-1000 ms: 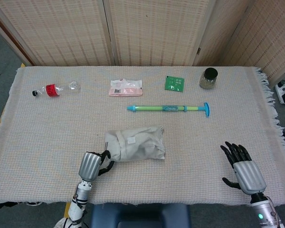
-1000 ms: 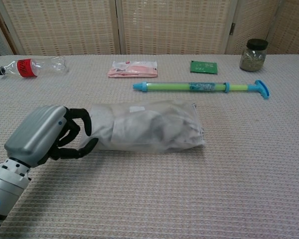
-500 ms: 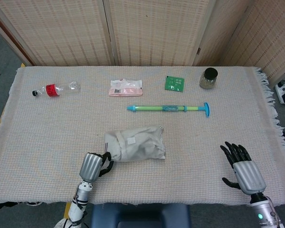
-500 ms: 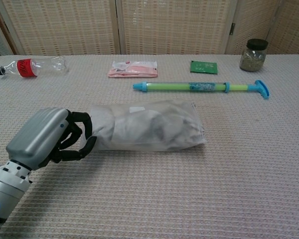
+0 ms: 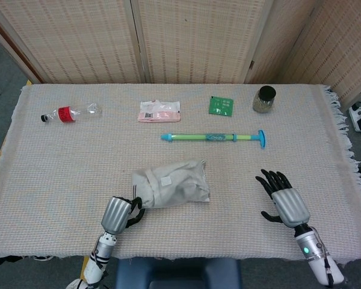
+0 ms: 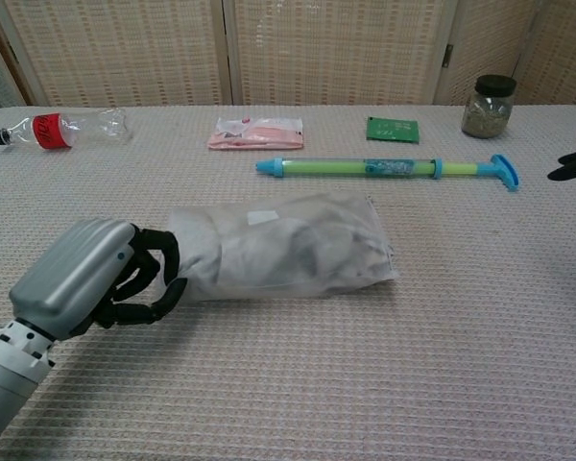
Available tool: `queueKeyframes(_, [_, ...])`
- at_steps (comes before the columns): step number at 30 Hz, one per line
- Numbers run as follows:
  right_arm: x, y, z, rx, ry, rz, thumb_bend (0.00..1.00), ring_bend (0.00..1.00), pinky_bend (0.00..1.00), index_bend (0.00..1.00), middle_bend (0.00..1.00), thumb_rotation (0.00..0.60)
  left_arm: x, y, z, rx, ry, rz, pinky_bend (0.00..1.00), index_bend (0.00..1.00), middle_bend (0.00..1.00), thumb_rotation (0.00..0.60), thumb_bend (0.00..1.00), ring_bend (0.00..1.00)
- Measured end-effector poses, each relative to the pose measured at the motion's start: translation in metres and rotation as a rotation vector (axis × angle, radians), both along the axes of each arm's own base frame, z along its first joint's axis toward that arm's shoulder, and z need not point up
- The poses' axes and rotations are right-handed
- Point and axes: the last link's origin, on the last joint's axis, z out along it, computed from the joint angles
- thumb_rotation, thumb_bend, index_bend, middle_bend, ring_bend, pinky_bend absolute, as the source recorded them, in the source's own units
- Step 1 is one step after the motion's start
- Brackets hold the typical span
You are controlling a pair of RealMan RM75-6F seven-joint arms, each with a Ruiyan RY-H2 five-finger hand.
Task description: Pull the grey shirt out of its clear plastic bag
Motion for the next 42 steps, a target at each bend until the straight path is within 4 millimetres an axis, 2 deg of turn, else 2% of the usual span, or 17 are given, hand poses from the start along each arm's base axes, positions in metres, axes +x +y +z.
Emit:
queueKeyframes(8, [0.025, -0.064, -0.05, 0.011, -0.068, 0.045, 0.24, 0.0, 0.0, 0.31, 0.0, 0.6, 0.004, 0.0, 0.003, 0.006, 0.0, -0.012, 1.0, 0.68, 1.0, 0.514, 0.6, 1.0])
queueKeyframes(14, [0.049, -0.1, -0.08, 0.017, -0.083, 0.065, 0.26, 0.0, 0.0, 0.37, 0.0, 0.6, 0.004, 0.001, 0.006, 0.013, 0.005, -0.012, 1.0, 0.68, 1.0, 0.514, 0.6, 1.0])
queueKeyframes(20, [0.064, -0.124, -0.098, -0.011, -0.089, 0.063, 0.27, 0.0, 0.0, 0.39, 0.0, 0.6, 0.002, 0.002, 0.01, 0.019, 0.01, -0.01, 1.0, 0.68, 1.0, 0.513, 0.61, 1.0])
queueKeyframes(30, [0.092, -0.146, -0.126, -0.012, -0.098, 0.067, 0.29, 0.0, 0.0, 0.43, 0.0, 0.6, 0.002, 0.004, 0.012, 0.02, 0.01, -0.012, 1.0, 0.69, 1.0, 0.518, 0.61, 1.0])
queueKeyframes(42, [0.106, -0.157, -0.143, -0.007, -0.066, 0.064, 0.32, 0.0, 0.0, 0.46, 0.0, 0.6, -0.001, 0.007, 0.016, 0.027, 0.01, -0.013, 1.0, 0.69, 1.0, 0.519, 0.61, 1.0])
